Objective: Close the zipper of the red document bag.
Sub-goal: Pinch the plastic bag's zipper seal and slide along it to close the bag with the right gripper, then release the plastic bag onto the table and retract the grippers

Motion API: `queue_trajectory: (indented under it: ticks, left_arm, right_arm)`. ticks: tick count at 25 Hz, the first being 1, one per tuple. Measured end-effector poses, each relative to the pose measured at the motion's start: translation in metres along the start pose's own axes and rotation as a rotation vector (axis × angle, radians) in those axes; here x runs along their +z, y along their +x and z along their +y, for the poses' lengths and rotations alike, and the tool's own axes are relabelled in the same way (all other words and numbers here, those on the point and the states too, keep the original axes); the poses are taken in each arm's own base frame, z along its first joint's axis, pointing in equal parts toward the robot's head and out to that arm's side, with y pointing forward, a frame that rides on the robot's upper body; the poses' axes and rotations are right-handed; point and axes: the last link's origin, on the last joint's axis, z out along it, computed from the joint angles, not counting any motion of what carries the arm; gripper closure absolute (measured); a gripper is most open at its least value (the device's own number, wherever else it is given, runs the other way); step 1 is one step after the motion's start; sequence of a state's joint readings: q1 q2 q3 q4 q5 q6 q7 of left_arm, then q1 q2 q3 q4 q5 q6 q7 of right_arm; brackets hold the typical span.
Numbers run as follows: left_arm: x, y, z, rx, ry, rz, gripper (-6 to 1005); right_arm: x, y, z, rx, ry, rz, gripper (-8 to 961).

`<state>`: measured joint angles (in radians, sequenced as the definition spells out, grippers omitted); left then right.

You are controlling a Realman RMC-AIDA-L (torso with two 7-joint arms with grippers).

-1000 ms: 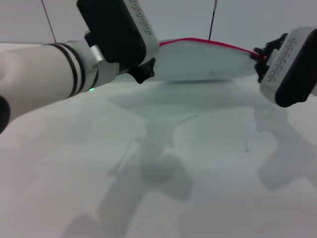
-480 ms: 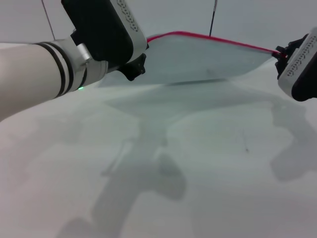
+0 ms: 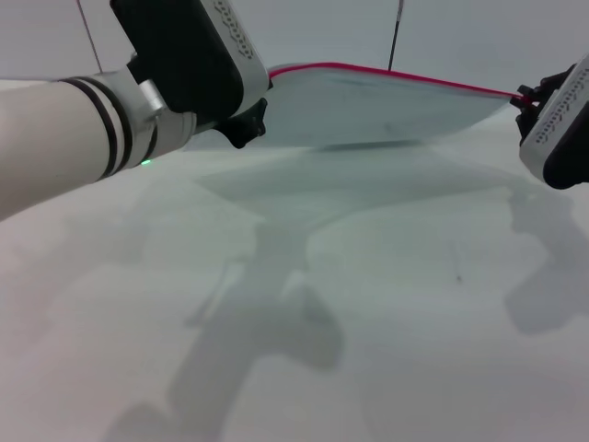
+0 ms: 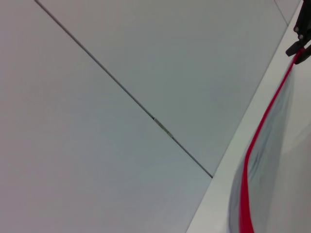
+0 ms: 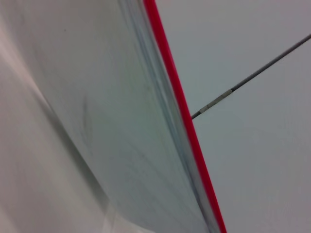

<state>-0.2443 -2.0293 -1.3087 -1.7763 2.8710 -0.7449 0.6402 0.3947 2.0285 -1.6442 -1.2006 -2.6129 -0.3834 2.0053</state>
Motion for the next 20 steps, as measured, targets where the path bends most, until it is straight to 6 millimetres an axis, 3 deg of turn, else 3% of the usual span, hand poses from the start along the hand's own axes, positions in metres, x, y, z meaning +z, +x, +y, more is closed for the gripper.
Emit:
queue_trajectory:
  ticks: [8, 13, 20]
  left_arm:
    - [0.007, -0.004, 0.005, 0.1, -0.013, -0.009, 932]
    - [0.008, -0.003, 0.001, 0.082, 0.024, 0.029, 932]
    - [0.012, -0.003, 0.001, 0.041, 0.034, 0.043, 646]
  right_arm:
    - [0.003, 0.009, 0.002, -0.076, 0.08, 0.012, 848]
    - [0.0, 0.011, -0.002, -0.008, 0.129, -0.009, 651]
    - [-0.001, 0.009, -0.001, 0.085, 0.146, -0.03, 474]
